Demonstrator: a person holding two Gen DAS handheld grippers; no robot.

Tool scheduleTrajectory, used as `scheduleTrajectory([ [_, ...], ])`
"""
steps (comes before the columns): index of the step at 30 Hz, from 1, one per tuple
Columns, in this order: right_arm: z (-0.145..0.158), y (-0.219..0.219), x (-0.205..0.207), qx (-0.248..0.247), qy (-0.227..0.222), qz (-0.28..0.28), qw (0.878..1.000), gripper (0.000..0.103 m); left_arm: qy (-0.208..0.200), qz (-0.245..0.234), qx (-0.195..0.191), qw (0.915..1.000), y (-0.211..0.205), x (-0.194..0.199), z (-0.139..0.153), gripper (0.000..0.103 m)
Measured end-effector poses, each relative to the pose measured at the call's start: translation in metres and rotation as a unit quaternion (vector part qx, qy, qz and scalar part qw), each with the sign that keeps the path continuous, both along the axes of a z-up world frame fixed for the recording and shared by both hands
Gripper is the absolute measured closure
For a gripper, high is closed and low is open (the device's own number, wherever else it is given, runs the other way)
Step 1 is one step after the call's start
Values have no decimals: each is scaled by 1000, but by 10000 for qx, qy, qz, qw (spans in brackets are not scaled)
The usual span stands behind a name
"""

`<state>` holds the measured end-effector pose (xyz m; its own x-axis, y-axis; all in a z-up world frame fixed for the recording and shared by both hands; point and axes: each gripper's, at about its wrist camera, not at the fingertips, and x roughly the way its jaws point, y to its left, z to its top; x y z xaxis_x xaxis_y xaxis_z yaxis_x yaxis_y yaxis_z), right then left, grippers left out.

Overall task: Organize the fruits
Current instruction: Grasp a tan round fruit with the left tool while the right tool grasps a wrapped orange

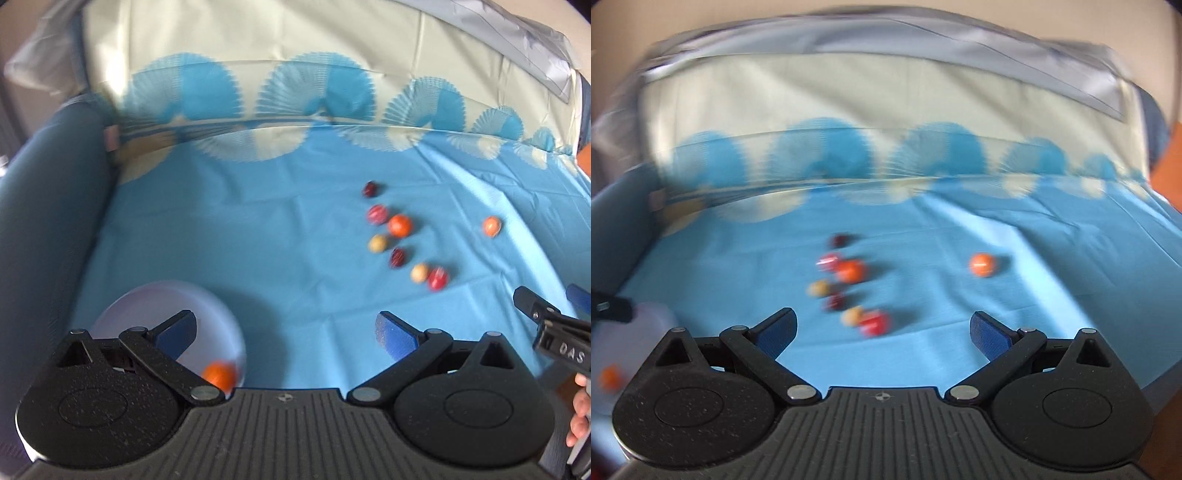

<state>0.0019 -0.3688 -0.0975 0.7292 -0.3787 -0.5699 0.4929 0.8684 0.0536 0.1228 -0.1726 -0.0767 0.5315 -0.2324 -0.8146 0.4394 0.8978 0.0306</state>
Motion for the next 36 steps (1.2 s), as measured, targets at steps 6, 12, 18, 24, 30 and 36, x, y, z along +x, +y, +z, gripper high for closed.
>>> scheduleTrajectory([
  [6, -47, -97, 49, 204, 221, -738, 9968, 3, 713, -286, -12, 9970, -91, 83, -59, 0],
  [12, -97, -167, 95, 601, 260, -945, 9934, 3, 1347, -213, 144, 9905, -145, 137, -120, 0],
  [18, -127, -199, 132, 636, 402, -968, 9925, 4, 1626, -109, 327, 9861, -164, 162, -152, 0],
  [24, -138, -206, 143, 194, 540, -1306, 9898, 28, 1456, -158, 317, 9887, -171, 154, -146, 45],
  [30, -128, -200, 134, 162, 492, -1129, 9922, 64, 1401, -467, 203, 9888, -166, 137, -127, 76],
  [36, -82, -170, 107, 52, 4, -882, 9961, 64, 1016, -416, 73, 9939, -138, 114, -80, 76],
])
